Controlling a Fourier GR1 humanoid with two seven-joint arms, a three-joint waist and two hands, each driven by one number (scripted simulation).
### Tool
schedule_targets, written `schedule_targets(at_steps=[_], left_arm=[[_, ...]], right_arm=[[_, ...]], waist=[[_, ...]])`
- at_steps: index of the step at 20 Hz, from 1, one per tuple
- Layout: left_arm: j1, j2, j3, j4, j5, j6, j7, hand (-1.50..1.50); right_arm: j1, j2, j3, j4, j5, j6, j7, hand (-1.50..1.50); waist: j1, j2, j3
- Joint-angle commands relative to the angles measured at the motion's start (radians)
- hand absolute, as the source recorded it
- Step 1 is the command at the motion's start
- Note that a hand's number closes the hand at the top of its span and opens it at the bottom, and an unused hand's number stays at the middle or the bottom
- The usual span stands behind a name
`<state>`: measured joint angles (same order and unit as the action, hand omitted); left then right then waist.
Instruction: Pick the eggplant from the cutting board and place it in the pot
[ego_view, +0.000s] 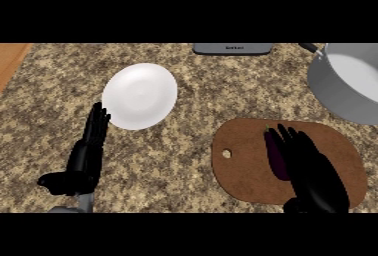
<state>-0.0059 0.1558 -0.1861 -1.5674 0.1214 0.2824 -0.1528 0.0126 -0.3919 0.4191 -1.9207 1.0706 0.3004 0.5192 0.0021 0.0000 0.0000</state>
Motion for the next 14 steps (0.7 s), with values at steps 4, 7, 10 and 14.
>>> schedule_targets(at_steps=[4, 7, 10, 14], left_arm=[[0.015, 0.039, 0.081, -0.041, 0.033, -0.097, 0.038, 0.00], [0.011, -0.027, 0.010, -0.075, -0.055, -0.013, 0.084, 0.00], [0.064, -0.021, 0.046, -0.077, -0.027, -0.065, 0.019, 0.00], [0.021, -0.056, 0.049, -0.061, -0.066, -0.040, 0.053, 0.00]], right_arm=[[-0.021, 0.060, -0.024, 0.077, 0.065, -0.008, -0.052, -1.50], [-0.009, 0.079, -0.015, 0.179, 0.105, -0.088, -0.106, -1.50], [-0.065, 0.077, -0.108, 0.215, 0.072, -0.037, -0.138, -1.50], [-0.007, 0.125, -0.075, 0.225, 0.129, -0.107, -0.155, -1.50]], waist=[[-0.001, -0.001, 0.000], [0.000, 0.000, 0.000], [0.001, 0.000, 0.000], [-0.002, -0.001, 0.000]])
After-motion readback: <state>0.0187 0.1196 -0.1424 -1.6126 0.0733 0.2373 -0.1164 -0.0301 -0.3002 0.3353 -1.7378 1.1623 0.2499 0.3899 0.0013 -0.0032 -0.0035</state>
